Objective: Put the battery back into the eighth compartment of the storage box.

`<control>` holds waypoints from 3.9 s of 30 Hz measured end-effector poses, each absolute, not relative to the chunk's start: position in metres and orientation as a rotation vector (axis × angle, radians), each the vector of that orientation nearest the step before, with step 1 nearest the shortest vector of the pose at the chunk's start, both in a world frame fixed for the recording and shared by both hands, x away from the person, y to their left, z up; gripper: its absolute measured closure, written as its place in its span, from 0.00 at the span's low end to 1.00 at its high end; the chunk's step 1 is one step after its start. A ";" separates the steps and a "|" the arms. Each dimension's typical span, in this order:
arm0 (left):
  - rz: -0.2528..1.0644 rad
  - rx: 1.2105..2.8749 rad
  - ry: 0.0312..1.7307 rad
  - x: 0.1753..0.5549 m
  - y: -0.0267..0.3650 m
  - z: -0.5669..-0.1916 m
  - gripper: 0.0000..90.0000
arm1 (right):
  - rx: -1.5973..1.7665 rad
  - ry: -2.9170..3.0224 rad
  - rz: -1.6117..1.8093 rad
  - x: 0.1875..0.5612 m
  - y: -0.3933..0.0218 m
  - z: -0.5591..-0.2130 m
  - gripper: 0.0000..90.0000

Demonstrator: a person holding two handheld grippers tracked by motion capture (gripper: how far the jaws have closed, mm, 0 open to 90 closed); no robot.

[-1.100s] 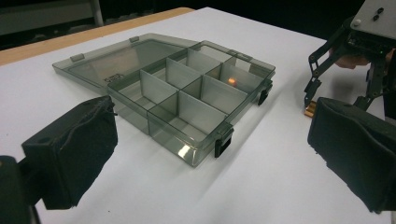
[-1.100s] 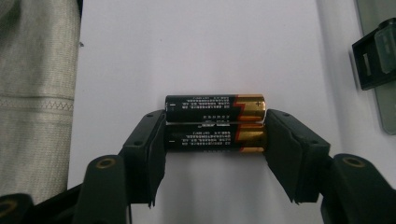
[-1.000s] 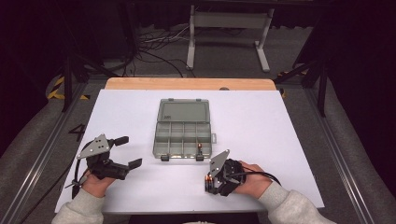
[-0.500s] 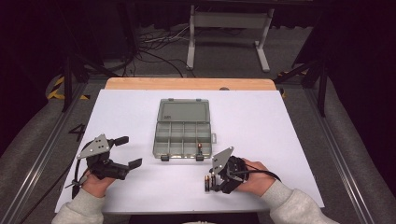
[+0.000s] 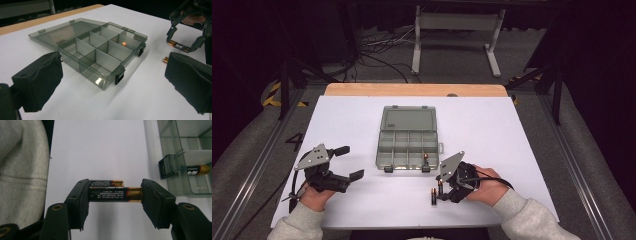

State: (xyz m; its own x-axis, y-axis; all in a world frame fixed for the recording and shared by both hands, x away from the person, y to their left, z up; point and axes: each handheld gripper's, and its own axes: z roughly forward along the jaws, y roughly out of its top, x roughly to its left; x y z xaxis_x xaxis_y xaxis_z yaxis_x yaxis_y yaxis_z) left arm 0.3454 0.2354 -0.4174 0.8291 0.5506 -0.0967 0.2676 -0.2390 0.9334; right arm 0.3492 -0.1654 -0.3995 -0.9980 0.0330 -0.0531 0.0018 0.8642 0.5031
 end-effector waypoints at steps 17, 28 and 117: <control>0.299 1.832 0.621 0.345 0.236 -0.417 0.02 | 0.018 2.943 0.842 0.357 -0.165 -0.374 0.46; 0.301 1.830 0.621 0.345 0.236 -0.417 0.02 | 0.000 2.916 0.861 0.362 -0.165 -0.362 0.46; 0.301 1.825 0.628 0.347 0.238 -0.419 0.02 | 0.051 2.990 0.793 0.475 -0.133 -0.374 0.46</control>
State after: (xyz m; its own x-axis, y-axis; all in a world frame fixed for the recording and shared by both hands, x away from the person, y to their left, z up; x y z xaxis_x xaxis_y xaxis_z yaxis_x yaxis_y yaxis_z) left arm 0.3471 0.2380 -0.4189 0.8253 0.5557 -0.1007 0.2700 -0.2315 0.9346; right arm 0.4749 -0.1329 -0.3735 -0.9983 0.0442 -0.0374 0.0198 0.8682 0.4958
